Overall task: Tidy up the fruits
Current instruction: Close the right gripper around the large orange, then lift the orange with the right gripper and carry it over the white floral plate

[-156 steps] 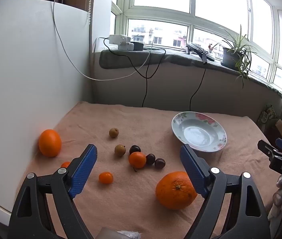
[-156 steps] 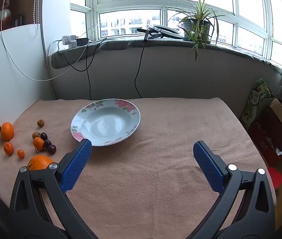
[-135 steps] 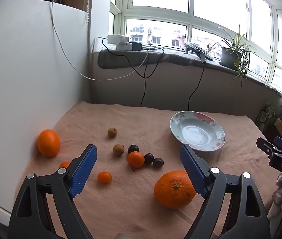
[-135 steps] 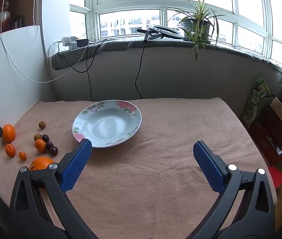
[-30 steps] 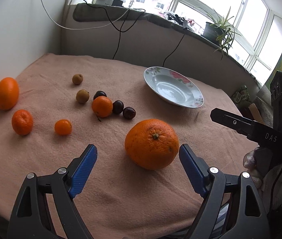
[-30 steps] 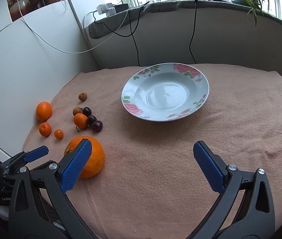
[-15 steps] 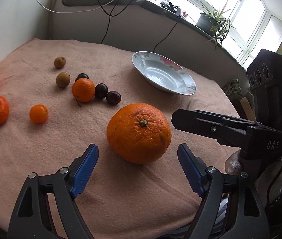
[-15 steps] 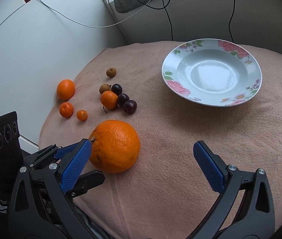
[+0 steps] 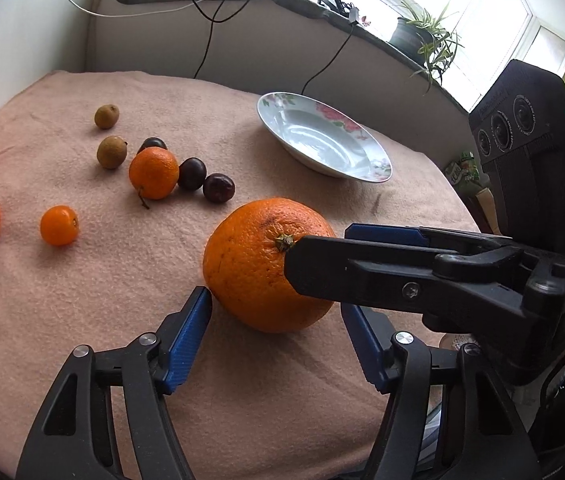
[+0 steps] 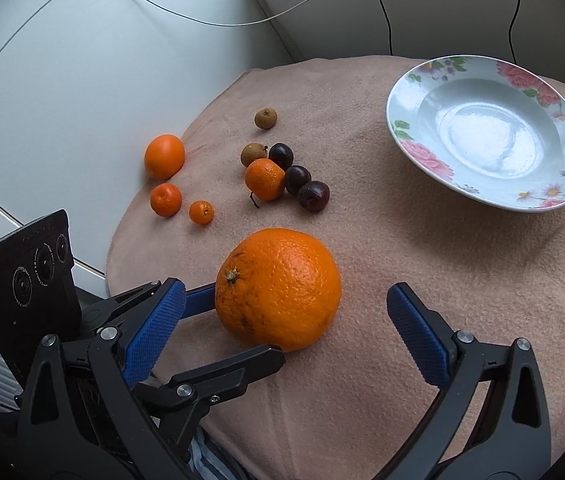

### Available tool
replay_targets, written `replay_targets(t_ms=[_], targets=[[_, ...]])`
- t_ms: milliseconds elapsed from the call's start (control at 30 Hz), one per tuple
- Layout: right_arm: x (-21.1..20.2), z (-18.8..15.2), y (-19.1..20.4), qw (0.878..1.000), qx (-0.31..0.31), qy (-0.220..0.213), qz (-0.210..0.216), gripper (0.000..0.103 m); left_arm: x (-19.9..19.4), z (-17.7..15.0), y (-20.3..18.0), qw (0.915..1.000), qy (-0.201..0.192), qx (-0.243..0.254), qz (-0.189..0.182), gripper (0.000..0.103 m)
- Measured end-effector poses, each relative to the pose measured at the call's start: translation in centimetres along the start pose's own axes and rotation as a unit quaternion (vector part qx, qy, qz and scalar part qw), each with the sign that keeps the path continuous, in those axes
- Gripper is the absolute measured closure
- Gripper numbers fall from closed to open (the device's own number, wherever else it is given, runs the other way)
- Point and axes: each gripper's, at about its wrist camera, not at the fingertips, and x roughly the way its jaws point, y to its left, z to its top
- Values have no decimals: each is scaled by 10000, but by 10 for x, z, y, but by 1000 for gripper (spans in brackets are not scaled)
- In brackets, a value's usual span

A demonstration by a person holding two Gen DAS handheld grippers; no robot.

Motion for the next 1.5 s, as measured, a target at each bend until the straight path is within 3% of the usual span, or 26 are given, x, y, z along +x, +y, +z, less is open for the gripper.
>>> replay_targets(t_ms=[400, 567, 1000, 1500], targets=[[16, -1, 3, 9996, -23, 223, 186, 17, 3, 2, 1, 10000, -13, 33, -17, 37], [17, -2, 3, 9997, -62, 238, 32, 26, 2, 1, 0, 10000, -18, 62, 10, 37], [10, -4, 4, 9998, -153, 67, -108, 28, 2, 6, -7, 9999, -42, 164, 18, 38], [-20, 21, -17, 9989, 25, -371, -278, 28, 19, 46, -28, 9984, -199, 517, -94, 38]])
